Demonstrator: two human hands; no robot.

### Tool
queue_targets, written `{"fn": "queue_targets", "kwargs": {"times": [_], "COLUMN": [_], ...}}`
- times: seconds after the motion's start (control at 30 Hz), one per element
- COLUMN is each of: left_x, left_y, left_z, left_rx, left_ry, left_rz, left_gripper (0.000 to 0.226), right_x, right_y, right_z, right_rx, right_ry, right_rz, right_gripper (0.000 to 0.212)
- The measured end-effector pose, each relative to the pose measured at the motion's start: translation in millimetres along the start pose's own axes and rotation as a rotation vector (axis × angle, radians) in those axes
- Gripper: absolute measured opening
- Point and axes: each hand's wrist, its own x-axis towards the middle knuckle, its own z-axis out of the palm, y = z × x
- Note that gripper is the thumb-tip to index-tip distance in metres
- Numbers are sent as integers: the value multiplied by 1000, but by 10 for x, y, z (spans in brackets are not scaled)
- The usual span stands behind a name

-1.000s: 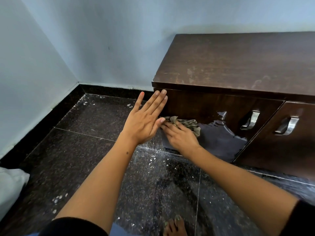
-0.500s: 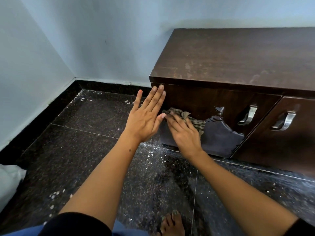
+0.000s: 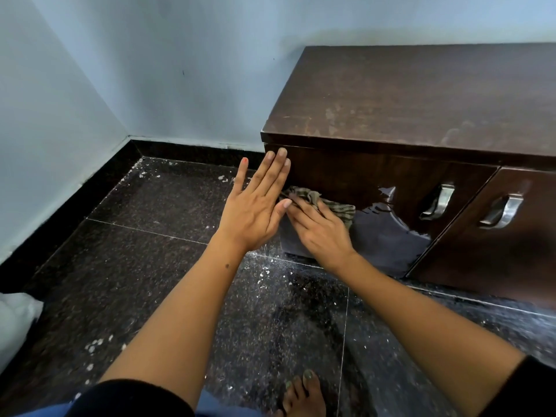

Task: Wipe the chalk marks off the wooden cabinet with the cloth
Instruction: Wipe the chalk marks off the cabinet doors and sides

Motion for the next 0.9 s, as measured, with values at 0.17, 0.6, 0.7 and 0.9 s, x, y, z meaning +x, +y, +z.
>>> {"fn": "queue_targets", "kwargs": {"times": [0.17, 0.6, 0.7, 0.9], "left_x": [-1, 5, 7, 1], "left_y": [-15, 65, 73, 26], "left_z": [11, 50, 52, 33], "left_rx": [23, 14, 18, 30], "left_ry": [-3, 20, 12, 1], "left_rz": [1, -32, -37, -16], "left_gripper": [60, 61, 61, 61], "right_x": [44, 92, -78, -61], "right_y": [2, -21, 89, 128], "right_z": [49, 10, -40, -75], "right_rx": [-44, -206, -205, -163], "right_ry": [-338, -299, -313, 88], "right_rz": [-135, -210, -109, 34], "right_gripper": [54, 51, 54, 41]}}
